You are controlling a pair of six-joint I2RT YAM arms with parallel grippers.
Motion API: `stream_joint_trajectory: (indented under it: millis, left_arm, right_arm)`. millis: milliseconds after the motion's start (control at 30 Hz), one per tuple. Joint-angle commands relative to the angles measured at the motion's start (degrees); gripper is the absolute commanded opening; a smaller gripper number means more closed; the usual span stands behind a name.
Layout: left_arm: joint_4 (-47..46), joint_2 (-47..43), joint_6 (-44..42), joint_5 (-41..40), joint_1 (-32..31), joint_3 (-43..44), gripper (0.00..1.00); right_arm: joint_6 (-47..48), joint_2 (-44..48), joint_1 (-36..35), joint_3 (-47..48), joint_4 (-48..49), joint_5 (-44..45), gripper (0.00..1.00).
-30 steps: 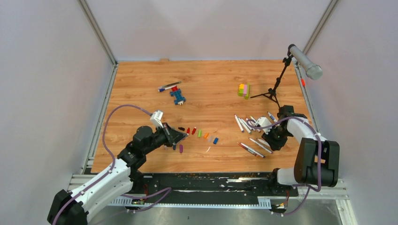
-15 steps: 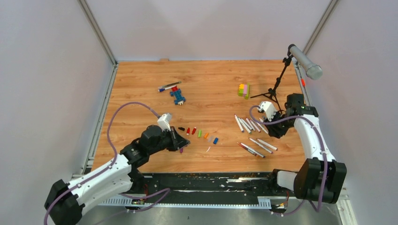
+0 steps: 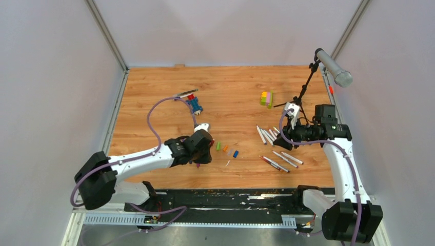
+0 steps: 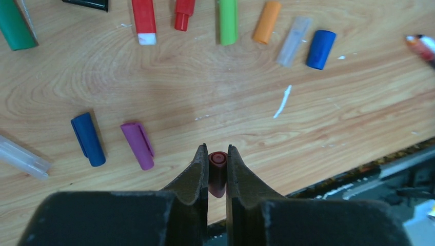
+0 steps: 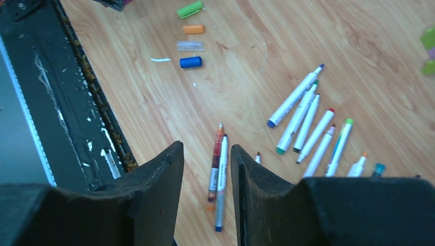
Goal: Open the pen caps
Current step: Place the pen cap at the center of the board.
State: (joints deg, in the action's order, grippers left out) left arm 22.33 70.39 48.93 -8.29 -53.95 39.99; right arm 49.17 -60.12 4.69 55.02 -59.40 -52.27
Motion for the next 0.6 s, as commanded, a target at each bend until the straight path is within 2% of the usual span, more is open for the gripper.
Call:
stream_joint_trajectory:
  millis: [0, 333, 567]
  left_arm:
    - [4.6, 5.6, -2.0, -5.9, -1.3, 4.9, 0.16]
    - [8.5, 15.1, -3.6, -7.6, -2.0, 9.8, 0.21]
    - [9.6, 17.9, -4.5, -7.5, -2.2, 11.0, 0.25]
  right_arm:
    - [-2.7, 2.2, 0.0, -4.1, 4.8, -6.6, 0.41]
    - [-1.5, 3.3, 0.0, -5.3, 5.2, -6.9, 0.43]
    - [-1.3, 3.6, 0.0, -5.5, 5.0, -6.9, 0.43]
